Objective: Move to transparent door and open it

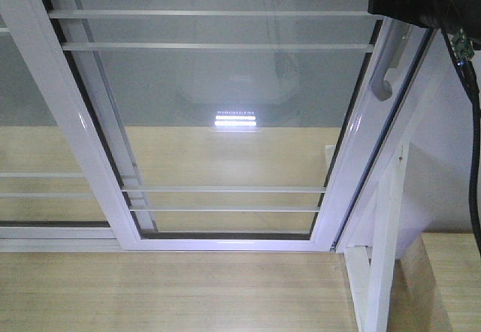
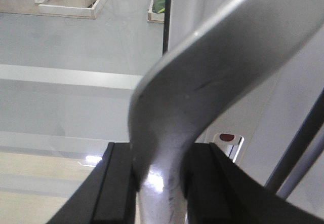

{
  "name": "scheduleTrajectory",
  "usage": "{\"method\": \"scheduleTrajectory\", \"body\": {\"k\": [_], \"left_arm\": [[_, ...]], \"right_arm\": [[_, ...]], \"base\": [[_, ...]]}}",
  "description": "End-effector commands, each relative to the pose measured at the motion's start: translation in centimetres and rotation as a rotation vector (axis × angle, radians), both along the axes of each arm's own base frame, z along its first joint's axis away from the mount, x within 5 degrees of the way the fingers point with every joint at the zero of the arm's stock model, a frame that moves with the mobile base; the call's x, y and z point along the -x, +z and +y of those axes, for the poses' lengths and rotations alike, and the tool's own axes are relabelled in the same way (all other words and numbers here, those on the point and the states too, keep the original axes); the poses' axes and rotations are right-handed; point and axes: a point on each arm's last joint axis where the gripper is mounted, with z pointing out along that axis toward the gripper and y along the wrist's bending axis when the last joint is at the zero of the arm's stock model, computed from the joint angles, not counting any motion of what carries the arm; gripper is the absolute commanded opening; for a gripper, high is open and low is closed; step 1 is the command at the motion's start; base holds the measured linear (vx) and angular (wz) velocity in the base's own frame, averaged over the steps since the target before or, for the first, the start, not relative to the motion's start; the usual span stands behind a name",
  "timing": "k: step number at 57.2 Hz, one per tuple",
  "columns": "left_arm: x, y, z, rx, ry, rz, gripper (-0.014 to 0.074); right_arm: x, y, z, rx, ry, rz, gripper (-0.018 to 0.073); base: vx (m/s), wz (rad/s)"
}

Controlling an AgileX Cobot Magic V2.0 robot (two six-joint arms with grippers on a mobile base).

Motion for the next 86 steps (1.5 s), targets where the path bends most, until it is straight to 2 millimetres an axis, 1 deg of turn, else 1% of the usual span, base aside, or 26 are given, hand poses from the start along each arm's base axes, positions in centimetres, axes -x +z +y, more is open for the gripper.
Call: {"method": "scheduleTrajectory", "body": {"k": [1, 9, 36, 55, 77, 86], "left_arm": [[0.1, 2.0, 0.1, 0.026, 0.01, -0.121, 0.0514], [0.1, 2.0, 0.1, 0.026, 0.009, -0.117, 0.0514], [0.1, 1.7, 0.1, 0.026, 0.006, -0.092, 0.0514], [0.1, 1.7, 0.1, 0.026, 0.006, -0.092, 0.0514], [0.1, 1.6, 0.0, 0.026, 0.004, -0.082, 0.0514], [0.1, 1.4, 0.0, 0.023, 0.0, -0.053, 0.0514]], "right_arm": [[0.7, 3.5, 0.6, -0.02, 0.002, -0.105, -0.0011], [0.7, 3.4, 1.3, -0.03, 0.024, -0.089, -0.001], [1.4, 3.4, 5.9, -0.022, 0.136, -0.095, -0.0008], [2.0, 3.4, 8.5, -0.027, 0.2, -0.094, -0.0008], [3.4, 3.4, 12.9, -0.032, 0.313, -0.087, -0.0008], [3.9, 3.4, 13.6, -0.021, 0.35, -0.068, -0.0008]], "base": [[0.0, 0.0], [0.0, 0.0], [0.0, 0.0], [0.0, 0.0], [0.0, 0.0], [0.0, 0.0]]}}
